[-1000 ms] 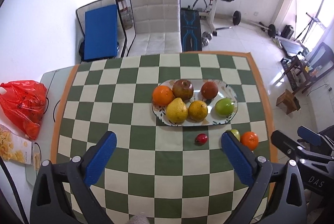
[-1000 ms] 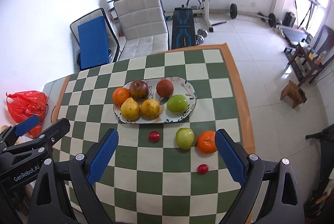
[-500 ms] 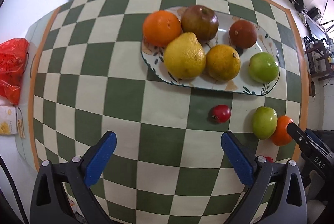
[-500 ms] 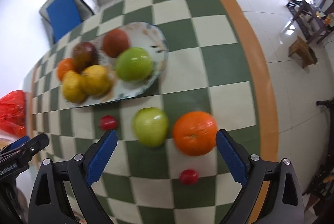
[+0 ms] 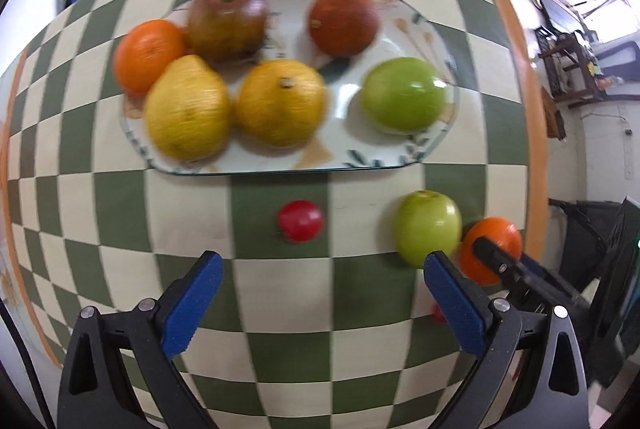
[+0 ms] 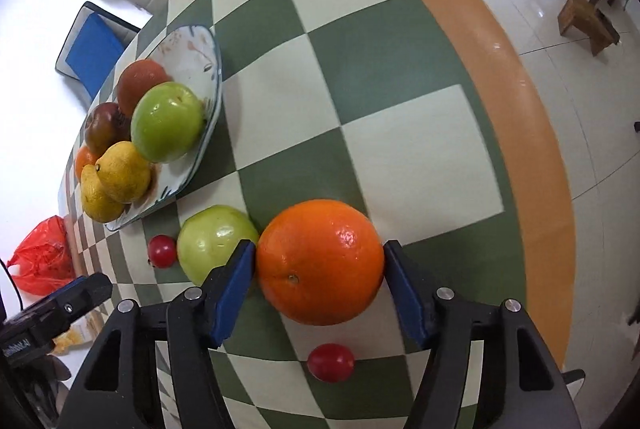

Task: Organize fruits
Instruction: 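Grasp the green apple with the left gripper while the right grasps the orange, then carry the green apple onto the plate with the left gripper while the right places the orange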

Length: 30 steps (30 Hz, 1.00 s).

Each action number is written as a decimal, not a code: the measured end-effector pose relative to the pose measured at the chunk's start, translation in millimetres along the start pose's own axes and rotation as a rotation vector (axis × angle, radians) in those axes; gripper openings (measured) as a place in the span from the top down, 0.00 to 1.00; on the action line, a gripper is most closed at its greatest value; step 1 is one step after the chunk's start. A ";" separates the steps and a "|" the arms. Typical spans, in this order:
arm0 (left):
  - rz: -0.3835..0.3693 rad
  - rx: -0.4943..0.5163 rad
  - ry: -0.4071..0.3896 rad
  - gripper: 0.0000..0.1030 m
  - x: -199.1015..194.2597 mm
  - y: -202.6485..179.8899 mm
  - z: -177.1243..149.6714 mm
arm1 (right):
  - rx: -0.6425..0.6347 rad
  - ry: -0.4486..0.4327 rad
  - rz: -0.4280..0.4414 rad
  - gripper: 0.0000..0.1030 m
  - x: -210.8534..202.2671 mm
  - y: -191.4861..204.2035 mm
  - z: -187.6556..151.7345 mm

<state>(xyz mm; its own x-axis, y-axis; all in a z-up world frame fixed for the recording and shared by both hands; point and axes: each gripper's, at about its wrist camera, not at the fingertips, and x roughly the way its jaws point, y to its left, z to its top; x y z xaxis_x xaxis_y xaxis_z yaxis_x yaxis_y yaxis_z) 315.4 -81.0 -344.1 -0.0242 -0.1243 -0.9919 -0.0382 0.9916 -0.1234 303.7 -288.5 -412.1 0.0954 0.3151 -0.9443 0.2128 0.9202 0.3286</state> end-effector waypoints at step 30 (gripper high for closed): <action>-0.036 0.160 0.068 0.50 35.2 -44.9 17.5 | 0.041 0.019 -0.003 0.35 -5.1 -41.2 -17.7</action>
<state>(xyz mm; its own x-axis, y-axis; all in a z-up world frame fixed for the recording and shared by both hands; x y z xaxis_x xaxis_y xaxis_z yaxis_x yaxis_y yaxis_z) 333.8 -129.3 -374.0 -0.0935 -0.1565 -0.9832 0.1194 0.9787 -0.1671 277.3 -323.9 -421.1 0.0757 0.3171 -0.9454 0.2526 0.9111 0.3258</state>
